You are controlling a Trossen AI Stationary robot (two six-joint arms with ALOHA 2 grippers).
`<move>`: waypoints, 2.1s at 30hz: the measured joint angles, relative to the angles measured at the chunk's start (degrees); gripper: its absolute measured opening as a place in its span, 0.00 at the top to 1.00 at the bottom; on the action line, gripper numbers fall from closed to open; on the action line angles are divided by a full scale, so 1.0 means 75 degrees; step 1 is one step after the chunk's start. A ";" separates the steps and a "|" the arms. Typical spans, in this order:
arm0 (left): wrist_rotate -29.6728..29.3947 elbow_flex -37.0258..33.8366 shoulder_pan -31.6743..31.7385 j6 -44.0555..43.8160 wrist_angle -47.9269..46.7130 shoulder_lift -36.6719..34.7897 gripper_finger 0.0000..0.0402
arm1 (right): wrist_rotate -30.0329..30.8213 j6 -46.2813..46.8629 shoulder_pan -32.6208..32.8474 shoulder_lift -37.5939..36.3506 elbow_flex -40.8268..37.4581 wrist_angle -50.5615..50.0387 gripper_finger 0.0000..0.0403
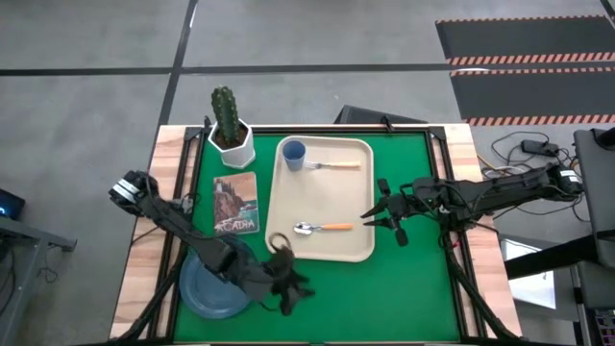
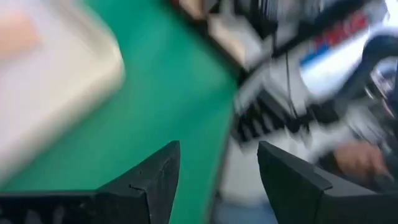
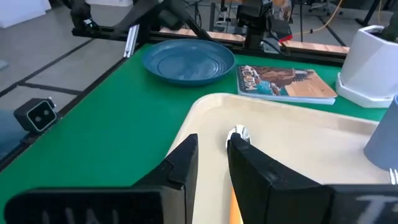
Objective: Pick and place plate/cup/fork/spoon on tray
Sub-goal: Put the blue plate on the white tray between the orange spoon and the light orange fork
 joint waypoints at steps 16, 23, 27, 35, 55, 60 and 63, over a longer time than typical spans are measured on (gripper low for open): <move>0.5420 0.2057 -0.0888 -0.6263 -0.5756 0.1140 0.51 | 0.0000 0.0150 0.0000 0.0167 -0.0279 0.0422 0.82; 0.5082 0.2145 -0.0939 -0.5902 -0.6281 0.1175 0.51 | 0.0003 0.0234 0.0000 0.0365 -0.0279 0.0781 0.81; 0.4978 0.2115 -0.0930 -0.5891 -0.7393 0.1175 0.51 | 0.0000 0.0295 0.0000 0.0486 -0.0279 0.0825 0.82; 0.3928 0.1904 -0.0924 -0.5658 -0.7282 0.1212 0.51 | 0.0003 0.0290 0.0000 0.0896 -0.0279 0.1183 0.81; 0.3765 0.1471 -0.0907 -0.4605 -0.7234 0.2206 0.78 | 0.0003 0.0374 -0.0003 0.1148 -0.0279 0.1377 0.83; 0.3910 0.1495 -0.0923 -0.3911 -0.7256 0.2122 0.97 | 0.0006 0.0481 -0.0003 0.1148 -0.0279 0.1377 0.83; 0.3908 0.1496 -0.0924 -0.3473 -0.7255 0.2026 0.98 | 0.0006 0.0590 -0.0003 0.1148 -0.0279 0.1374 0.83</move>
